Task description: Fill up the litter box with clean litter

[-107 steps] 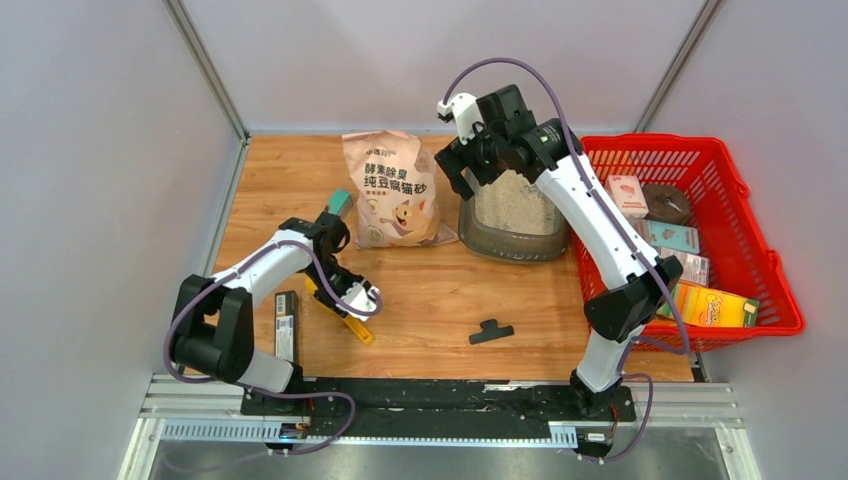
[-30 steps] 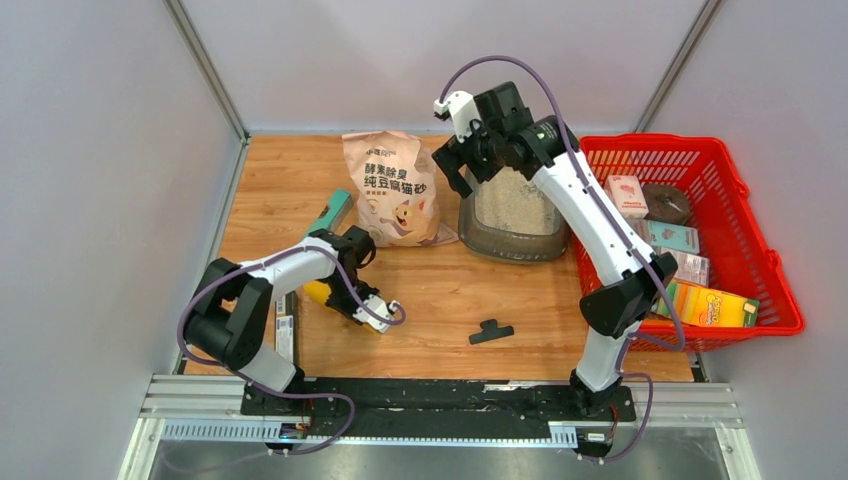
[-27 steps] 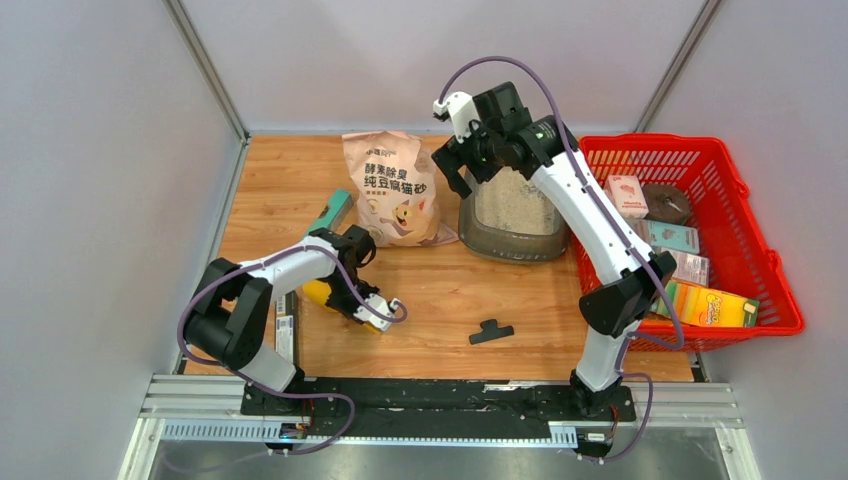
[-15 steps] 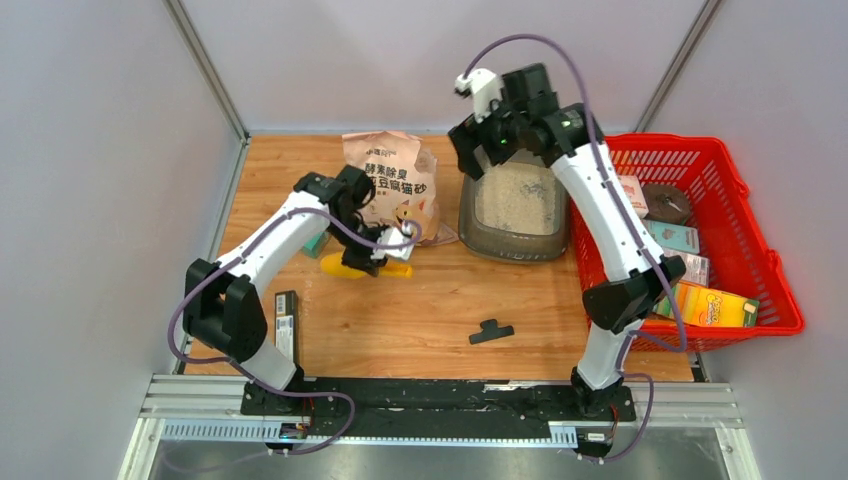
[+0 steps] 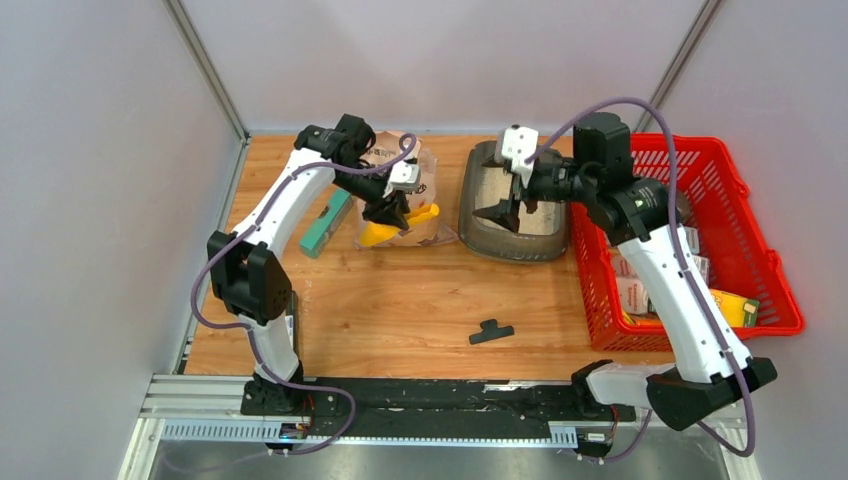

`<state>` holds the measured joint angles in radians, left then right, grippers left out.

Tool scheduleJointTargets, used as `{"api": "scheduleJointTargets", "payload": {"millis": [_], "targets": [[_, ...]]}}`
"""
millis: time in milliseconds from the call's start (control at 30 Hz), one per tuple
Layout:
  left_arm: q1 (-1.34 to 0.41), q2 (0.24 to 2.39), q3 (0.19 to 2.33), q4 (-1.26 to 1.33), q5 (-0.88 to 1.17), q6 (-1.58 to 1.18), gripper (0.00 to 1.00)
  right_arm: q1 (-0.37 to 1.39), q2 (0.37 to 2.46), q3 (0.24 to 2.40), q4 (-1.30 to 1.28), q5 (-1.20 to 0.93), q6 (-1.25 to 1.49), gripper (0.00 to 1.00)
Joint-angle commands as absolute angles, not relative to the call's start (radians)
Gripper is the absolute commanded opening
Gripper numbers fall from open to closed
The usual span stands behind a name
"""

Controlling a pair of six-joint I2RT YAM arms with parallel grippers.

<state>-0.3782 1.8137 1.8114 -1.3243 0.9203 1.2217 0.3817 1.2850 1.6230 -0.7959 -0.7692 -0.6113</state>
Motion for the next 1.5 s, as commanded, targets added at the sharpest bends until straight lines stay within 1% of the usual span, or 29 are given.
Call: {"api": "scheduleJointTargets", "payload": {"millis": [0,100,167,200,433,567,700,767,967,1000,1067,1100,1167,1200,1233,1267,1300,1333,1367,1400,1433,1467], "targets": [[-0.373,1.828,1.911,-1.761,1.075,1.167,0.0,0.466,1.287,1.617,-0.888,-0.821,-1.05,0.89],[-0.373,1.864,1.956,-1.761,1.091,1.109,0.0,0.563,1.302,1.597,-0.908,-0.738,-1.271,0.87],[-0.373,1.87,1.956,-1.763,1.103,1.095,0.0,0.584,1.319,1.569,-0.904,-0.681,-1.424,0.85],[-0.374,1.87,1.95,-1.763,1.106,1.092,0.0,0.603,1.324,1.56,-0.887,-0.667,-1.451,0.85],[-0.396,1.872,1.936,-1.761,1.071,1.003,0.0,0.71,1.387,1.511,-0.738,-0.49,-1.552,0.81],[-0.394,1.858,1.914,-1.761,1.057,1.002,0.0,0.747,1.407,1.471,-0.675,-0.445,-1.598,0.8],[-0.397,1.859,1.916,-1.761,1.058,0.993,0.0,0.765,1.433,1.463,-0.672,-0.413,-1.666,0.72],[-0.397,1.859,1.916,-1.763,1.057,0.983,0.0,0.764,1.447,1.453,-0.657,-0.385,-1.707,0.7],[-0.396,1.862,1.921,-1.761,1.057,0.968,0.0,0.765,1.456,1.349,-0.49,-0.295,-1.765,0.62],[-0.396,1.864,1.922,-1.763,1.055,0.963,0.0,0.764,1.459,1.33,-0.459,-0.276,-1.769,0.58],[-0.396,1.864,1.922,-1.761,1.057,0.962,0.0,0.764,1.465,1.302,-0.396,-0.258,-1.769,0.54],[-0.396,1.867,1.924,-1.761,1.058,0.959,0.0,0.764,1.466,1.301,-0.388,-0.241,-1.761,0.47],[-0.396,1.87,1.924,-1.763,1.061,0.959,0.0,0.764,1.473,1.302,-0.37,-0.227,-1.741,0.37],[-0.396,1.87,1.924,-1.763,1.062,0.96,0.01,0.764,1.471,1.302,-0.362,-0.215,-1.723,0.26],[-0.396,1.87,1.924,-1.763,1.06,0.962,0.06,0.765,1.468,1.302,-0.347,-0.207,-1.711,0.19],[-0.396,1.868,1.93,-1.763,1.058,0.968,0.24,0.764,1.465,1.304,-0.347,-0.203,-1.692,0.13],[-0.394,1.861,1.934,-1.764,1.055,0.983,0.32,0.762,1.456,1.31,-0.348,-0.195,-1.669,0.08],[-0.394,1.853,1.942,-1.763,1.054,0.995,0.37,0.759,1.45,1.312,-0.376,-0.195,-1.66,0.06],[-0.39,1.844,1.957,-1.74,1.055,1.0,0.65,0.755,1.447,1.316,-0.399,-0.201,-1.649,0.05],[-0.385,1.803,1.956,-1.699,1.055,0.949,0.72,0.746,1.442,1.331,-0.437,-0.222,-1.634,0.03],[-0.38,1.772,1.951,-1.642,1.048,0.904,0.76,0.739,1.439,1.369,-0.521,-0.232,-1.562,0.01],[-0.374,1.735,1.938,-1.494,1.04,0.855,0.76,0.736,1.437,1.393,-0.553,-0.235,-1.522,0.0]]}}
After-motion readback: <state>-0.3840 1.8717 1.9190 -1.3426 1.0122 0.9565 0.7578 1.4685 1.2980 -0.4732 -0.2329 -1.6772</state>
